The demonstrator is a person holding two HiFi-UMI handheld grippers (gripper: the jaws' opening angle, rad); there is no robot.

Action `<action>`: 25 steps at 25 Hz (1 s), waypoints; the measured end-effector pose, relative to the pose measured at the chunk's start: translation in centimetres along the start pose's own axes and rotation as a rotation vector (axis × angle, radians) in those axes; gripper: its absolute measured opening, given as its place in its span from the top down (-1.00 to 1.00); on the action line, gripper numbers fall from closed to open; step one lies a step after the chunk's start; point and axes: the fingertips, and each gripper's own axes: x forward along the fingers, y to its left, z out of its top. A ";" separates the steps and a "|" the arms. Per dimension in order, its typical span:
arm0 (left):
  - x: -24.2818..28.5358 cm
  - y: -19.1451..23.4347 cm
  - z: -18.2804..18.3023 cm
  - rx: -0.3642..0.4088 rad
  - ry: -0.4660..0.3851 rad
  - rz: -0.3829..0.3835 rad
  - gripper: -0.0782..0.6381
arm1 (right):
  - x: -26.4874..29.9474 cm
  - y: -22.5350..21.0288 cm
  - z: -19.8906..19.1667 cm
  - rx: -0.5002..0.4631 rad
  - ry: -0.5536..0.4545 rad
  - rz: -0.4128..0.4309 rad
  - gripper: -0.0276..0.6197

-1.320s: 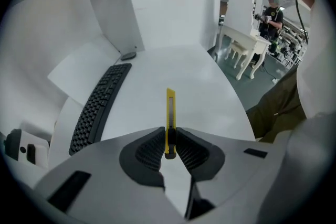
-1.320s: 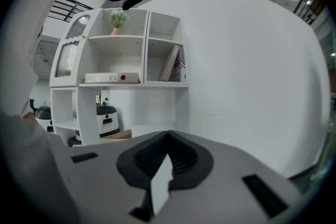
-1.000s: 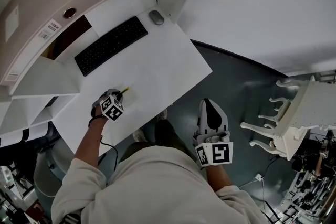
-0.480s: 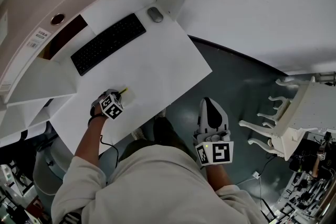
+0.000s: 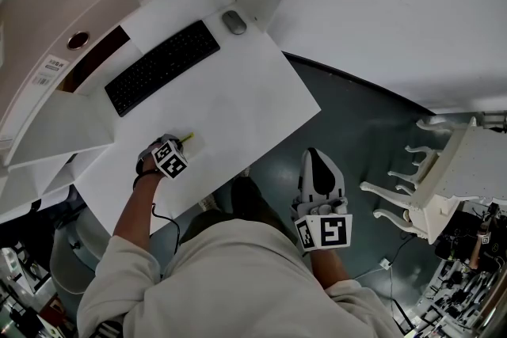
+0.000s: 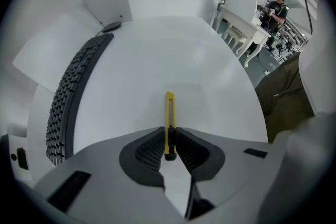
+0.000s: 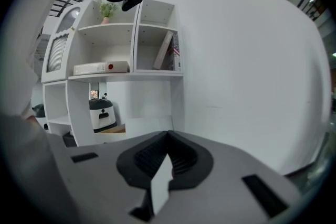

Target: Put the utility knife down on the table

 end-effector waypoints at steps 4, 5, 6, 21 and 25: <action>0.1 0.0 0.0 0.002 0.026 -0.025 0.60 | 0.5 -0.3 -0.1 0.002 0.003 0.002 0.91; 0.2 0.0 0.0 0.004 0.034 -0.029 0.60 | 0.6 -0.3 -0.1 0.002 0.003 0.003 0.91; 0.2 0.0 0.0 0.008 0.041 -0.031 0.60 | 0.7 -0.4 -0.1 0.003 0.004 0.004 0.91; 0.3 0.1 0.1 0.009 0.073 -0.034 0.60 | 1.7 -0.8 -0.1 0.009 0.005 0.027 0.91; 0.3 0.1 0.1 0.016 0.082 -0.033 0.60 | 1.7 -0.9 -0.1 0.010 0.002 0.029 0.91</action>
